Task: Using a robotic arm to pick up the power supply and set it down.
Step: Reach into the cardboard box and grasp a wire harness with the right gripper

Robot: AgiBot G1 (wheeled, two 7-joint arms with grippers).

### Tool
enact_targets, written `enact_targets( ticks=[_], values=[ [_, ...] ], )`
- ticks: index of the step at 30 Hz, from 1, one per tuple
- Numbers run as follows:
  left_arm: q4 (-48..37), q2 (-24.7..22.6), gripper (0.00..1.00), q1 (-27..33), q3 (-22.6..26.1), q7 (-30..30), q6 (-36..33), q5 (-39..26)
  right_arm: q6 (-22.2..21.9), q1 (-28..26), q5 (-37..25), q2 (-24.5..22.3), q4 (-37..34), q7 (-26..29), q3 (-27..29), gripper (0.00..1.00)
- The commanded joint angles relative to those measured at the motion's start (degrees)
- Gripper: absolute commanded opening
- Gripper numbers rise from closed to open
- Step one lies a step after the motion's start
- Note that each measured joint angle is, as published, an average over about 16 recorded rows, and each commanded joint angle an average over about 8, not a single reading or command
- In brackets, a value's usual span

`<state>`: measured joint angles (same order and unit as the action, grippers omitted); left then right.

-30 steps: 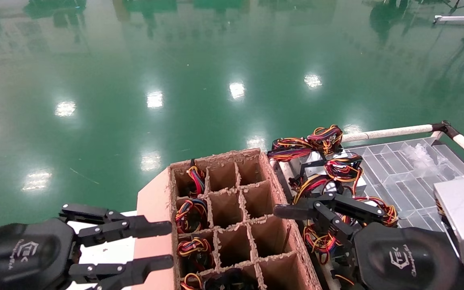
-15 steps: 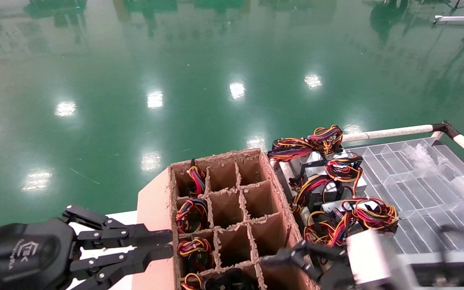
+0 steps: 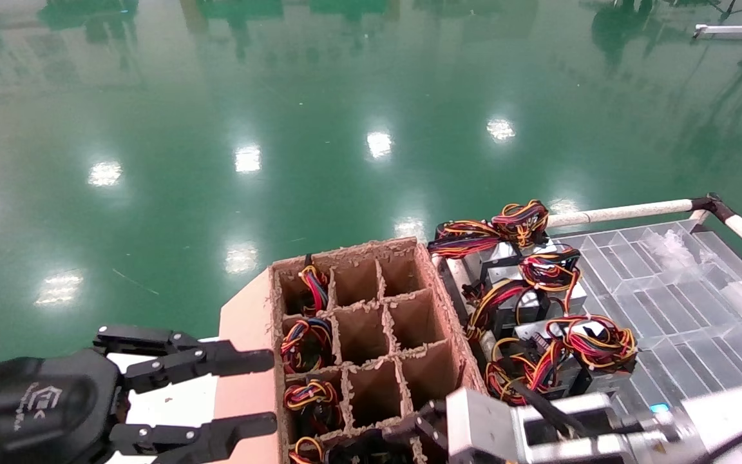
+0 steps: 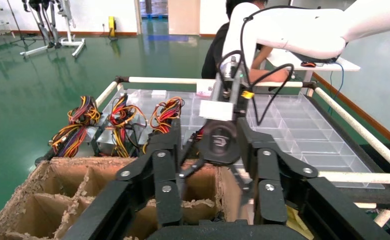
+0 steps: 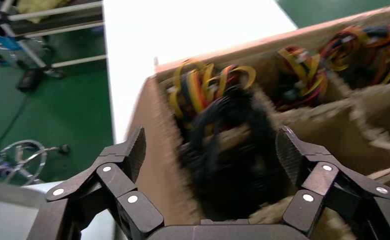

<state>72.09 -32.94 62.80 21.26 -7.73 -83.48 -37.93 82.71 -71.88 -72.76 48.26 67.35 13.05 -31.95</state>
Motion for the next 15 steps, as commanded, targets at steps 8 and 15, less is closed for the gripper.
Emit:
enact_targets(
  ticks=[8, 15],
  values=[
    [0.0, 0.0, 1.0, 0.0, 0.0, 0.0, 0.0, 0.0, -1.6, -1.7, -2.8, 3.3, -3.2, -1.3, -1.2, 0.0],
    [0.0, 0.0, 1.0, 0.0, 0.0, 0.0, 0.0, 0.0, -0.9, -1.8, -3.4, 3.9, -3.9, -0.9, -2.0, 0.0]
  ],
)
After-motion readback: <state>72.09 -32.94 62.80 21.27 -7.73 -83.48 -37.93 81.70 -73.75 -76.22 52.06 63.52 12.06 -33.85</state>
